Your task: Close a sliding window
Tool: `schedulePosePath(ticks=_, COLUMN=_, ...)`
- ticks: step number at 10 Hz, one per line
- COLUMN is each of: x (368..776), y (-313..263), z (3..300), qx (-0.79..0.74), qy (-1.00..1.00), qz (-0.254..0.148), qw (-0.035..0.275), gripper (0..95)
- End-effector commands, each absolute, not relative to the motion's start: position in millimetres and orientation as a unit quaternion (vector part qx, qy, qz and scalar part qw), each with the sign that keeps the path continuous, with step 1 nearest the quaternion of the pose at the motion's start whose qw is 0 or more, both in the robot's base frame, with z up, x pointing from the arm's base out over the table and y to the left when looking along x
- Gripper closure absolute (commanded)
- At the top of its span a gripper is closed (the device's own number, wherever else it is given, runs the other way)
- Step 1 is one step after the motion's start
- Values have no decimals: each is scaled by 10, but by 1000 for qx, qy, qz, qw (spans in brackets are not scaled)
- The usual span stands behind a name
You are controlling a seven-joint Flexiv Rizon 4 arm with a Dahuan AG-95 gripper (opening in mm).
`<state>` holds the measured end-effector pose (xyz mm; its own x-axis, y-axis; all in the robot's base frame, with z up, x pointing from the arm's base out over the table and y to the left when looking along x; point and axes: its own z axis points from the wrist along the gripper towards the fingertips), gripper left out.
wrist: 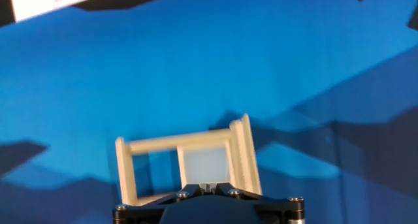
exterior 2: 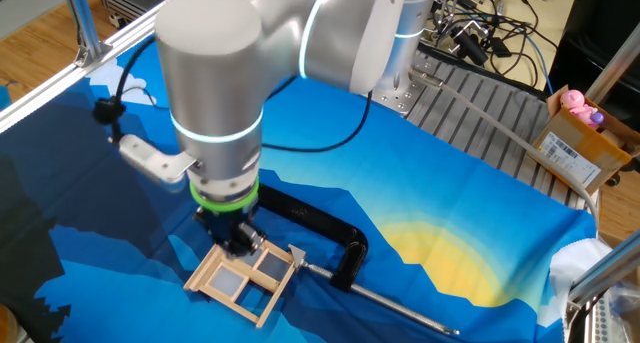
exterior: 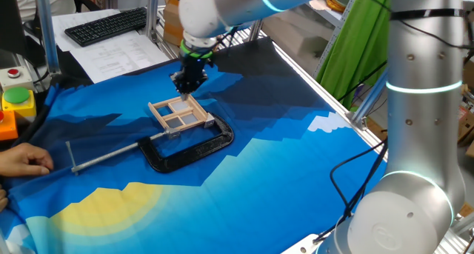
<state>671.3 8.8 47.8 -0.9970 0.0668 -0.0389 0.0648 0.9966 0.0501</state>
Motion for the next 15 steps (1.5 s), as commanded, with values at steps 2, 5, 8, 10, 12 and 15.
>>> schedulePosePath(ticks=2, x=6725, y=137, z=410, qx=35, qy=999, qz=25, qw=24, gripper=950)
schedulePosePath(ticks=5, x=6778, y=156, z=287, qx=35, qy=999, qz=25, qw=25, gripper=950)
schedulePosePath(ticks=8, x=6785, y=184, z=180, qx=38, qy=999, qz=27, qw=26, gripper=950)
schedulePosePath(ticks=10, x=6797, y=188, z=151, qx=39, qy=999, qz=25, qw=28, gripper=950)
schedulePosePath(ticks=12, x=6856, y=170, z=204, qx=37, qy=999, qz=24, qw=25, gripper=950)
schedulePosePath(ticks=15, x=6866, y=-6, z=336, qx=25, qy=999, qz=25, qw=21, gripper=950)
